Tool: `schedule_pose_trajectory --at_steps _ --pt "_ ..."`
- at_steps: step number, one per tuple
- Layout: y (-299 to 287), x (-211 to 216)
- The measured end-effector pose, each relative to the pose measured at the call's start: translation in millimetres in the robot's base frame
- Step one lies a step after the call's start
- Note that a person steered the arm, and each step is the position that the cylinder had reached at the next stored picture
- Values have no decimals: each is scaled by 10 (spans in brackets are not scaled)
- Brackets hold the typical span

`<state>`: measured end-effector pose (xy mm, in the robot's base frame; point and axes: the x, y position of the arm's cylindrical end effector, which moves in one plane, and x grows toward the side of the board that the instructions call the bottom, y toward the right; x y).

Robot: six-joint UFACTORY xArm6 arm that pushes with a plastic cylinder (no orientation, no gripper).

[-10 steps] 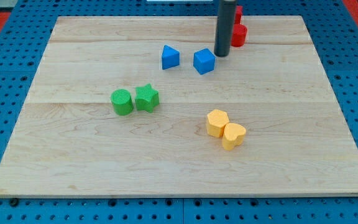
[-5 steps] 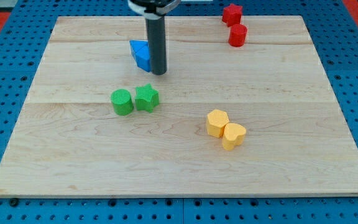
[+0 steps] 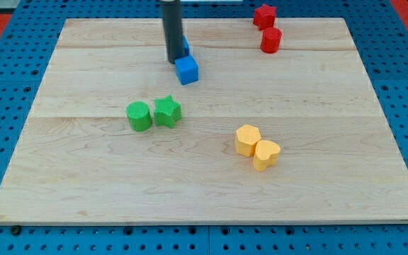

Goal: Move the blue cube to the bottom side of the red circle

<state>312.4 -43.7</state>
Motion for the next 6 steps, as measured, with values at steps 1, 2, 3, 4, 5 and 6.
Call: schedule_pose_trajectory --at_steps 1,2,3,4,5,6 --pt "-527 156" --pt "-750 511" --pt "-46 423" --pt "381 206" --pt "461 109" --pt "299 -98"
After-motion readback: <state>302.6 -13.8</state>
